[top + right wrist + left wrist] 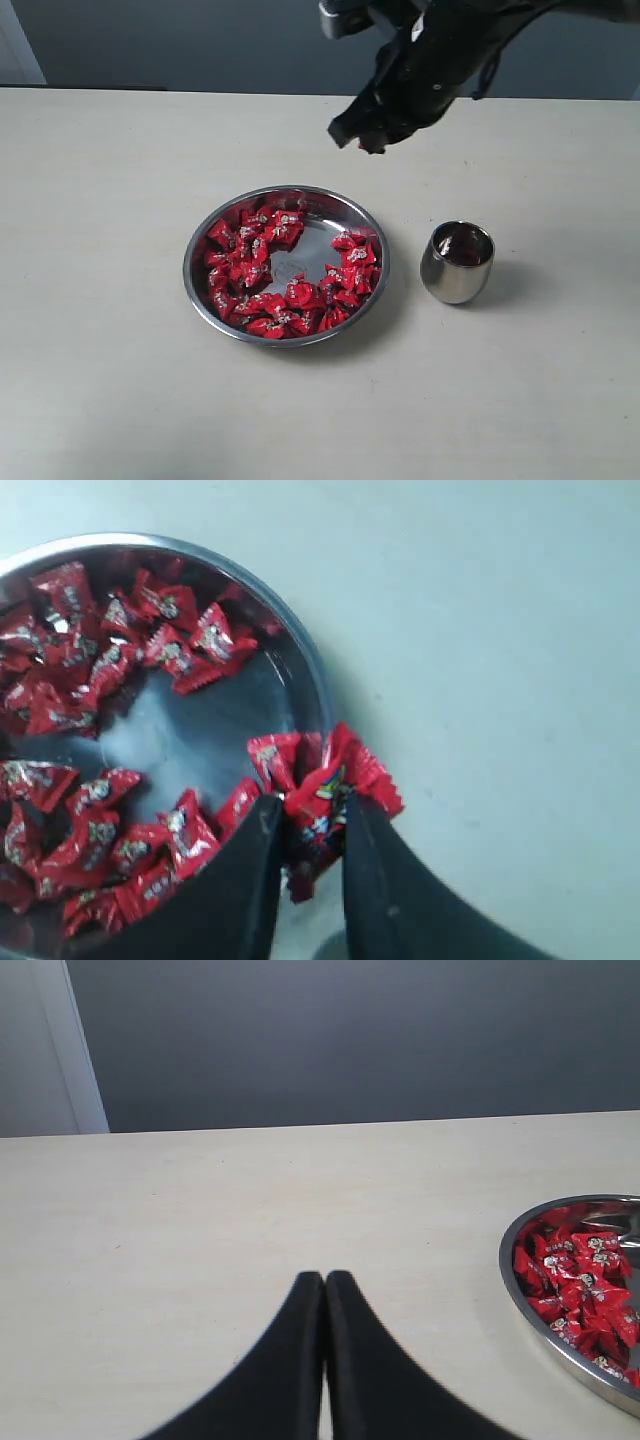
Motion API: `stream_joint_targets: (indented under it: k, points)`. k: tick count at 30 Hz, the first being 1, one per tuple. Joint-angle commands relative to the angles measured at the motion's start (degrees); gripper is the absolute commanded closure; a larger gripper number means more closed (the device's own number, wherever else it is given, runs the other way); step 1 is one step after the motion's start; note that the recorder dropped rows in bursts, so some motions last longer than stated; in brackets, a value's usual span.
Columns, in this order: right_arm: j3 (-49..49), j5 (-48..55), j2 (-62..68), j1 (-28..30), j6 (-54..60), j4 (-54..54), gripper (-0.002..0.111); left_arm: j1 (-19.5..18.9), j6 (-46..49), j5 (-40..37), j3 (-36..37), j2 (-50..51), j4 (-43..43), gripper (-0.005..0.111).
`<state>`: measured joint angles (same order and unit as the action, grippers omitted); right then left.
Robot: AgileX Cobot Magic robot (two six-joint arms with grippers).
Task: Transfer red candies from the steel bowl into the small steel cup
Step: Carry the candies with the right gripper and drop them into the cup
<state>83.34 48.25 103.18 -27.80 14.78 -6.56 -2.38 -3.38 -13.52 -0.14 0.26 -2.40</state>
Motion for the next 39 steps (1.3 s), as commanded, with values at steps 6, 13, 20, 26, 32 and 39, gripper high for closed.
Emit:
stream_joint_targets:
  k: [6, 13, 20, 26, 32, 39]
  points:
    - [-13.64, -1.28, -5.31, 7.90, -0.49, -2.19, 0.109, 0.35, -0.13, 0.23, 0.14, -0.26, -0.15, 0.106]
    - [-15.66, -1.20, -5.31, 8.41, -0.49, -3.14, 0.109, 0.35, -0.13, 0.23, 0.14, -0.26, -0.15, 0.106]
    - [-15.66, 2.90, -5.00, 8.41, -0.49, -1.66, 0.109, 0.35, -0.13, 0.23, 0.14, -0.26, -0.15, 0.106]
    - [-15.69, 4.04, -3.83, 8.41, -0.49, -0.23, 0.107, 0.35, -0.13, 0.23, 0.14, -0.26, -0.15, 0.106]
    - [-15.69, 4.55, -3.62, 8.41, -0.49, 0.57, 0.069, 0.35, -0.13, 0.23, 0.14, -0.26, -0.15, 0.106]
    - [-15.57, 0.63, -3.62, 8.41, -1.92, 1.69, 0.063, 0.35, -0.13, 0.23, 0.14, -0.26, -0.15, 0.106]
